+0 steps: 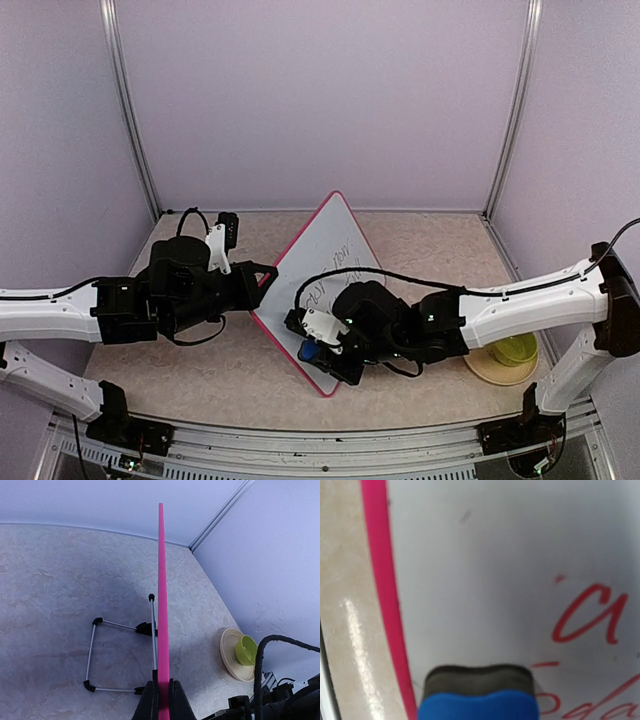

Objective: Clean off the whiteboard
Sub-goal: Erase the whiteboard at the center of the board.

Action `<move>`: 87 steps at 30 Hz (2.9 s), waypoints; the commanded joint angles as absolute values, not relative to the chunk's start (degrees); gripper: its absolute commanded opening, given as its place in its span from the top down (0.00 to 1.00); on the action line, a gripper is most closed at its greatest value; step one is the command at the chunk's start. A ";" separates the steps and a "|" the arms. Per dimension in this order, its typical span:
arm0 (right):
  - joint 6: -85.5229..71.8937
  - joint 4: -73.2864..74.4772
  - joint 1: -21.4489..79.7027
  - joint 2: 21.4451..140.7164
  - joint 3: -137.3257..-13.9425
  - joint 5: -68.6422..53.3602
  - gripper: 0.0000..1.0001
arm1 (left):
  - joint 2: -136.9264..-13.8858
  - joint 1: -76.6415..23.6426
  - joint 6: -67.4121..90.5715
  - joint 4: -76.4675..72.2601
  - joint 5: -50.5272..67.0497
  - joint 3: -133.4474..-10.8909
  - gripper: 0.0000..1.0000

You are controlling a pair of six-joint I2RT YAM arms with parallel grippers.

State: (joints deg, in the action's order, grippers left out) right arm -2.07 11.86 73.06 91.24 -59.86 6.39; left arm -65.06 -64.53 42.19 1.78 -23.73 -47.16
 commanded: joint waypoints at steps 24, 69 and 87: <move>-2.23 11.78 69.70 95.10 -65.03 6.31 1.00 | -63.82 -65.59 43.24 -0.97 -20.57 -45.29 1.00; -1.97 9.47 66.55 94.56 -67.83 5.99 1.00 | -64.79 -65.42 42.82 -0.66 -20.48 -46.49 1.00; -5.36 10.10 67.48 91.92 -56.12 2.56 1.00 | -64.66 -65.04 42.72 -0.82 -19.95 -46.47 1.00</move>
State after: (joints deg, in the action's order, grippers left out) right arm -4.49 6.48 67.11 90.56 -58.72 3.36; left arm -64.25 -64.31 43.03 0.43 -24.43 -45.39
